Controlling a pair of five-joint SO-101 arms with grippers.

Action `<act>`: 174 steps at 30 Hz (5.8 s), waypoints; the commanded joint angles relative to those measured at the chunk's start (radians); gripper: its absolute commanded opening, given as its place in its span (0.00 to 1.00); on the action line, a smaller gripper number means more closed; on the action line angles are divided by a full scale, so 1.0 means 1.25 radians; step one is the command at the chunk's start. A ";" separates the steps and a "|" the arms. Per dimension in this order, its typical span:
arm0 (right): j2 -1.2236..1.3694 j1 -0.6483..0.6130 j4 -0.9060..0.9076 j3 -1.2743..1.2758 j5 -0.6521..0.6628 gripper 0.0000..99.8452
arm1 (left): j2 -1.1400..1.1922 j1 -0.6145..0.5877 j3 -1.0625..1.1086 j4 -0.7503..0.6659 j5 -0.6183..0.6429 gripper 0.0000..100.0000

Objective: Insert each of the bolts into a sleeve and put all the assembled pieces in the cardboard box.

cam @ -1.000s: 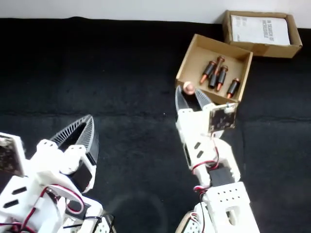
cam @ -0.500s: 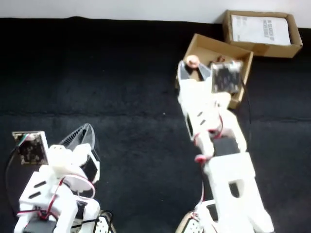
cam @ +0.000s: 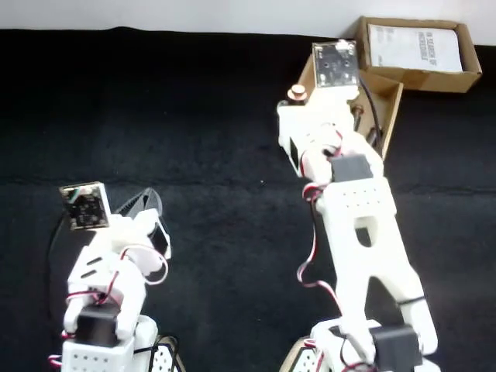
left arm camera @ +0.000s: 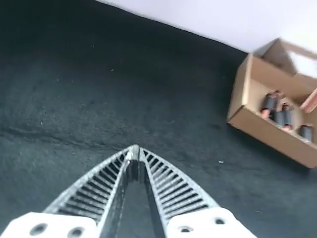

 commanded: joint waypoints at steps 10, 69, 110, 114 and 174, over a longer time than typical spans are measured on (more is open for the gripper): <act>0.292 0.109 0.001 -0.348 -0.009 0.01 | -0.002 -0.060 0.141 -0.185 0.000 0.03; 1.124 0.099 0.785 -1.614 -0.002 0.22 | 0.001 -0.053 0.141 -0.075 -0.004 0.03; -0.041 0.034 0.854 -0.158 0.114 0.22 | 0.096 -0.015 0.147 -0.099 -0.230 0.03; -0.137 0.037 0.770 0.021 0.114 0.22 | 0.096 -0.015 0.147 -0.086 -0.230 0.03; -0.501 0.161 0.100 0.898 -0.061 0.22 | 0.095 -0.050 0.147 0.211 -0.228 0.03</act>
